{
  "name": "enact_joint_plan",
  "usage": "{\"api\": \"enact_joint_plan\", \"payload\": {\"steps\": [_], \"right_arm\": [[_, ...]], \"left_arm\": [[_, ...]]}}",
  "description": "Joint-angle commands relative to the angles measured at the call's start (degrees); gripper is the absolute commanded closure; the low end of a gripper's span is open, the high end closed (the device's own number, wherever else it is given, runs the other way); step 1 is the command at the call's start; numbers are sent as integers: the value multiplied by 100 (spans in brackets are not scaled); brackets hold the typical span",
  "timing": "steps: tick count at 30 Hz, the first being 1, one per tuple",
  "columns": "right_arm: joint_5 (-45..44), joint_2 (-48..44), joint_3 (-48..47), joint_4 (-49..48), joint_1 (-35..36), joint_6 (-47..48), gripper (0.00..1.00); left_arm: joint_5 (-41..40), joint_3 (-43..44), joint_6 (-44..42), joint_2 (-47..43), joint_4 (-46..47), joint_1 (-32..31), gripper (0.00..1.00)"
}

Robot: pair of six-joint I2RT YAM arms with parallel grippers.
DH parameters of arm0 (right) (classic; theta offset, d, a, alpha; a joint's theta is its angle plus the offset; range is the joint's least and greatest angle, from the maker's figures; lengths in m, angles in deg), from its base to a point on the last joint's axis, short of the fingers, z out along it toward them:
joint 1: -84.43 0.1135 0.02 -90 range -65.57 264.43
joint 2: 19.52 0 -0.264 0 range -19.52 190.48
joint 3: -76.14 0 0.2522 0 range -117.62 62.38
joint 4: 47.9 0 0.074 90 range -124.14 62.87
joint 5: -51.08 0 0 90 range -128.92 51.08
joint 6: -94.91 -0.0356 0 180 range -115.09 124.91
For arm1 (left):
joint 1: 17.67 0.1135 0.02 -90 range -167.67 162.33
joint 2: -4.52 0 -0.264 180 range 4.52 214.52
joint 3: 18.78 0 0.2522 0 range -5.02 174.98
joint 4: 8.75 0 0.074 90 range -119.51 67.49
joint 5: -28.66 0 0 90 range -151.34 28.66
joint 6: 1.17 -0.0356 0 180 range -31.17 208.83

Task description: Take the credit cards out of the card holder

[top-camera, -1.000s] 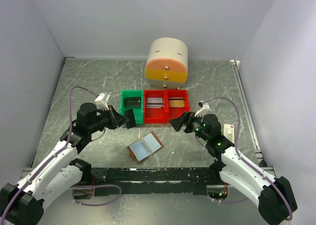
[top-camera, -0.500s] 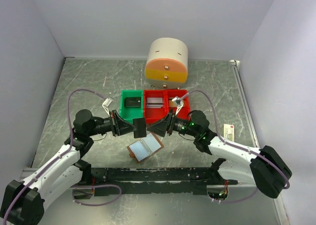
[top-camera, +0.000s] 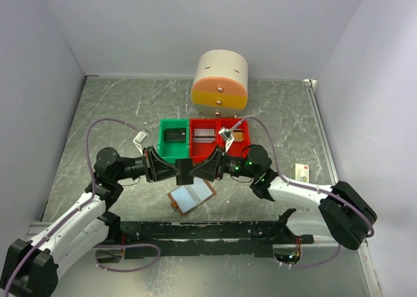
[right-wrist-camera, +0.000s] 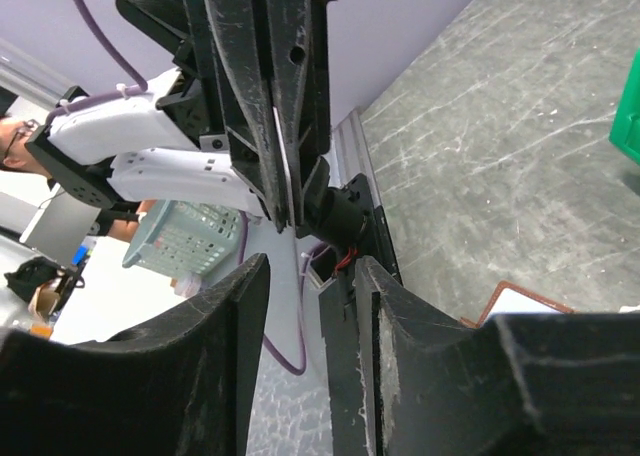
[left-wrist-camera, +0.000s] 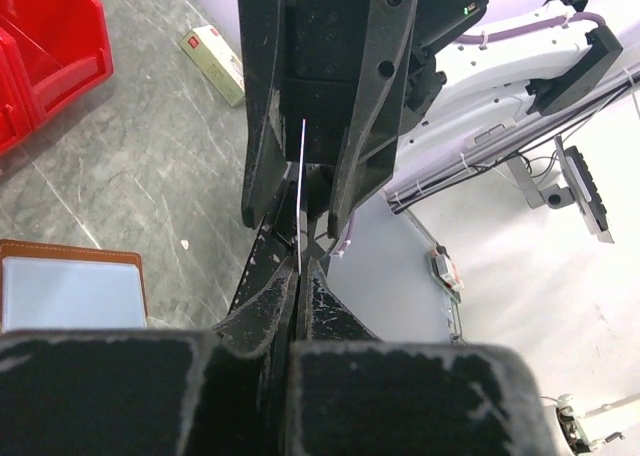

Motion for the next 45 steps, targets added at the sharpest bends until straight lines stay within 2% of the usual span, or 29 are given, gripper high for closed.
{"api": "enact_joint_plan", "payload": {"steps": [1, 6, 11, 14, 17, 19, 22, 23, 25, 27, 29, 31, 36, 42, 45], "right_arm": [[60, 85, -123, -490, 42, -144, 62], [171, 297, -178, -717, 76, -264, 73], [368, 637, -304, -851, 173, -317, 76], [418, 744, -364, -875, 204, -299, 80], [437, 728, -346, -866, 205, -252, 88], [366, 644, -354, -659, 204, -137, 99], [159, 438, -412, -48, 205, 181, 100], [84, 361, -429, 156, 207, 295, 100], [-135, 195, -462, 604, 201, 559, 100], [-329, -21, -493, 1017, 201, 773, 100], [-599, -199, -501, 1373, 207, 947, 100], [-882, -382, -498, 1740, 214, 1096, 100], [-1504, -751, -462, 2300, 270, 1460, 100], [-2332, -1086, -498, 2736, 621, 1942, 100], [-3042, -1128, -619, 3051, 959, 2223, 100]], "left_arm": [[167, -192, 186, 16, 553, 17, 93], [165, -422, 457, 45, 926, 17, 93], [10, -539, 597, 42, 1162, 18, 93], [-14, -554, 661, 94, 1301, 18, 93], [-22, -550, 660, 88, 1270, 11, 93], [-21, -533, 587, 73, 1137, 13, 93], [-57, -355, 248, 12, 539, 12, 82], [-105, -228, 24, -39, 151, 13, 73], [-338, 110, -532, -184, -882, 17, 49], [-897, 576, -1153, -388, -2138, 14, 30], [-1497, 1012, -1687, -566, -3194, 18, 16], [-2221, 1409, -2042, -663, -4171, 19, 6], [-3918, 2234, -2501, -426, -5620, 22, 2], [-5376, 2849, -2847, 94, -6220, 45, 0], [-5788, 2943, -2903, 393, -6262, 247, 0]]}}
